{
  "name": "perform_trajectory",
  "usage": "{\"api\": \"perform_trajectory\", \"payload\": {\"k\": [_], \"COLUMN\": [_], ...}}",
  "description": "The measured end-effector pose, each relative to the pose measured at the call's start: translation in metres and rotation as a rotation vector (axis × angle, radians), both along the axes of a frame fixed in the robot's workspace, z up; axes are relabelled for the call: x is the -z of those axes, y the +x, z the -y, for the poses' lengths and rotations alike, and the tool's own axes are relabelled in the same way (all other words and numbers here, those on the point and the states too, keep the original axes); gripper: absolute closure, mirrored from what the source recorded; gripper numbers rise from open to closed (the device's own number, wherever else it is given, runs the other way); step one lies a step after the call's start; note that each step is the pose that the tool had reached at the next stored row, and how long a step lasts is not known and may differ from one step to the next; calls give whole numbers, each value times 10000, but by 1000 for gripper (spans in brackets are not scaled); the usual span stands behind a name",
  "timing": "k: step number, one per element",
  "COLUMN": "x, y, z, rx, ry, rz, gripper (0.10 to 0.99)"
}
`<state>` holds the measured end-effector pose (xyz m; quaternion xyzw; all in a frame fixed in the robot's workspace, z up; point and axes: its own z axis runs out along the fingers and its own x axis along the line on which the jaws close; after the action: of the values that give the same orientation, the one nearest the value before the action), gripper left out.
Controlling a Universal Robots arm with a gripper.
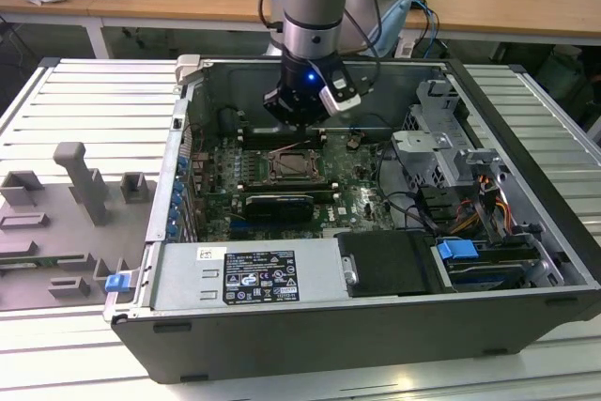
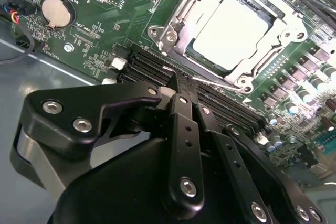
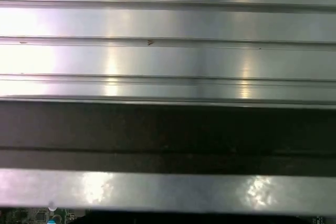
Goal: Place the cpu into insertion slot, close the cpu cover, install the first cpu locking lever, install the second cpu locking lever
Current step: 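Install the first cpu locking lever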
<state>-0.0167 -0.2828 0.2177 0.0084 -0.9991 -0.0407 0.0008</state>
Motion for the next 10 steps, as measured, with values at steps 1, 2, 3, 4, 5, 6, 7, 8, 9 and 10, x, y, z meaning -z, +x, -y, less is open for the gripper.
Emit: {"api": "perform_trajectory", "payload": {"k": [1, 2, 3, 4, 5, 6, 7, 8, 9, 10], "x": [9, 22, 38, 46, 54, 61, 75, 82, 86, 89], "y": [3, 7, 12, 16, 20, 24, 33, 36, 36, 37], "z": [0, 0, 0, 0, 0, 0, 0, 0, 0, 1], "rx": [-1, -4, -9, -12, -15, -19, -28, -33, -37, -48], "ry": [-1, 0, 0, 0, 0, 0, 0, 0, -1, -1], "rz": [0, -1, -1, 0, -1, 0, 0, -1, 0, -1], "gripper": [980, 980, 980, 980, 980, 980, 980, 980, 980, 980]}}
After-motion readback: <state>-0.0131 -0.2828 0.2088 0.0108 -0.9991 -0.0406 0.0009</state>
